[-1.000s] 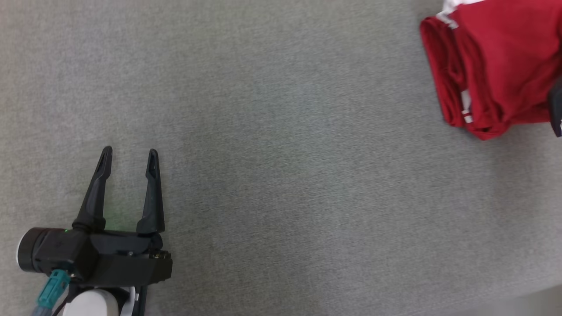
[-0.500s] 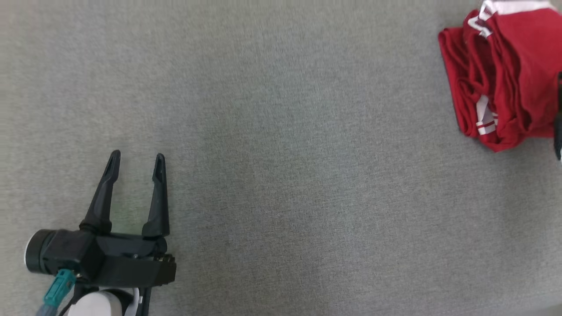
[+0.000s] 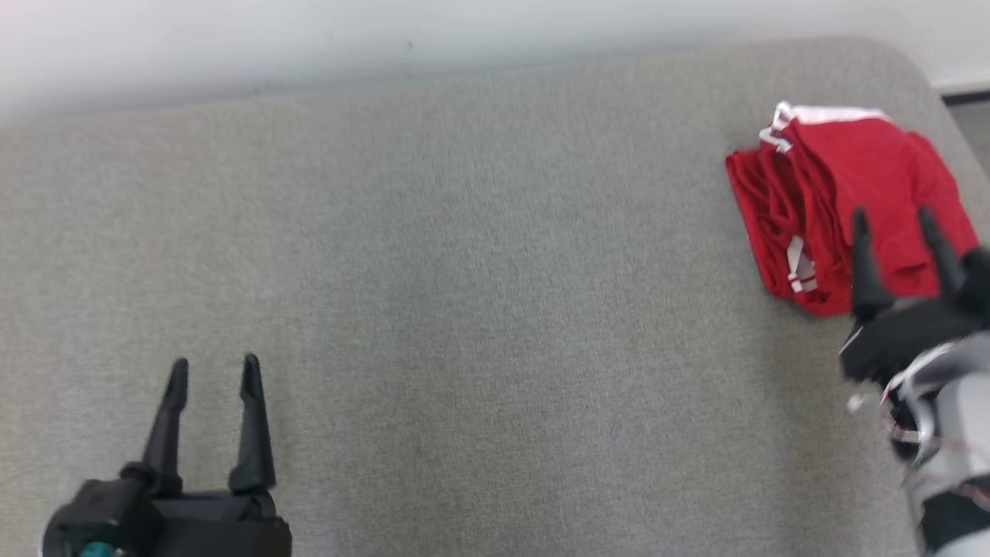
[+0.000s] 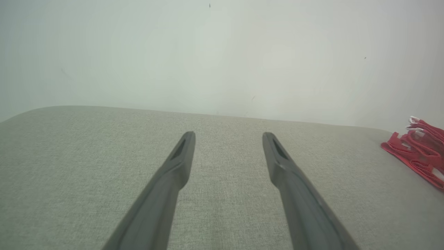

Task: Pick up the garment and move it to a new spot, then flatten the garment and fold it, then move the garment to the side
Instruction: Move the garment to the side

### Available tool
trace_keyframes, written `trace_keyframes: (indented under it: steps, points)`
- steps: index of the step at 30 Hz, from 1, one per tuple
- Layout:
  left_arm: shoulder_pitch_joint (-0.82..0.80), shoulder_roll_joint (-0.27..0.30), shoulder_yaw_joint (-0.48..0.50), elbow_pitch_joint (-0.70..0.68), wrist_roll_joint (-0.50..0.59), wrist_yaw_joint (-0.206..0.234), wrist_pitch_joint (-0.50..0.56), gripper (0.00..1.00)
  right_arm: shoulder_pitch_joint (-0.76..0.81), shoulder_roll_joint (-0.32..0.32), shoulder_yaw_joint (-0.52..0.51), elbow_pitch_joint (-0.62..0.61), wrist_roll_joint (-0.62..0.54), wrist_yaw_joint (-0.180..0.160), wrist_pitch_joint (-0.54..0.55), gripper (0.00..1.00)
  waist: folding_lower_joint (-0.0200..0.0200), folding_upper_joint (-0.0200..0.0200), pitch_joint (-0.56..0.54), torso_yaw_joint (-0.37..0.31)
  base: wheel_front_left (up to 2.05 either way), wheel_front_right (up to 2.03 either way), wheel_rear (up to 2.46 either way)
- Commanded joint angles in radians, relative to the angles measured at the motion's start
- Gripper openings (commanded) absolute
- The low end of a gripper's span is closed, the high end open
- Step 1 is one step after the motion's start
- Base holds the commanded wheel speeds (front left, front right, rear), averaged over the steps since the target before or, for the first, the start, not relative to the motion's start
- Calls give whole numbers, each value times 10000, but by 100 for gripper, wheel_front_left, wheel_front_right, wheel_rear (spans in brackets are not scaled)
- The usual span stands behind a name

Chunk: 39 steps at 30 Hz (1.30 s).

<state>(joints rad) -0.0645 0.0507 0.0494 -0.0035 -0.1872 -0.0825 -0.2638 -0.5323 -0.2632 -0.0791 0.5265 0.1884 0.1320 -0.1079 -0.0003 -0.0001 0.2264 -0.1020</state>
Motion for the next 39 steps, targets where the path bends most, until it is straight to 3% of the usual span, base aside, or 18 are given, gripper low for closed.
trace_keyframes:
  steps: [1,12,23,39]
  points:
    - [191,-3,-40,62,-1,-4,-1,100,366,75,117,-170,74,-30,-71,100,3,1,-689,184,0,0,0]
    - [613,2,-4,954,23,212,-1,100,3001,637,1368,-2153,206,-30,-1125,100,3,1,-1809,917,0,0,0]
    - [1049,0,430,1673,151,218,-1,100,4273,1532,1544,-2184,-23,-30,-1472,100,3,1,-2497,1168,0,0,0]
    - [714,1,339,2069,522,-40,-1,100,4620,1898,1322,-1775,-249,-30,-1508,100,3,1,-2547,1047,0,0,0]
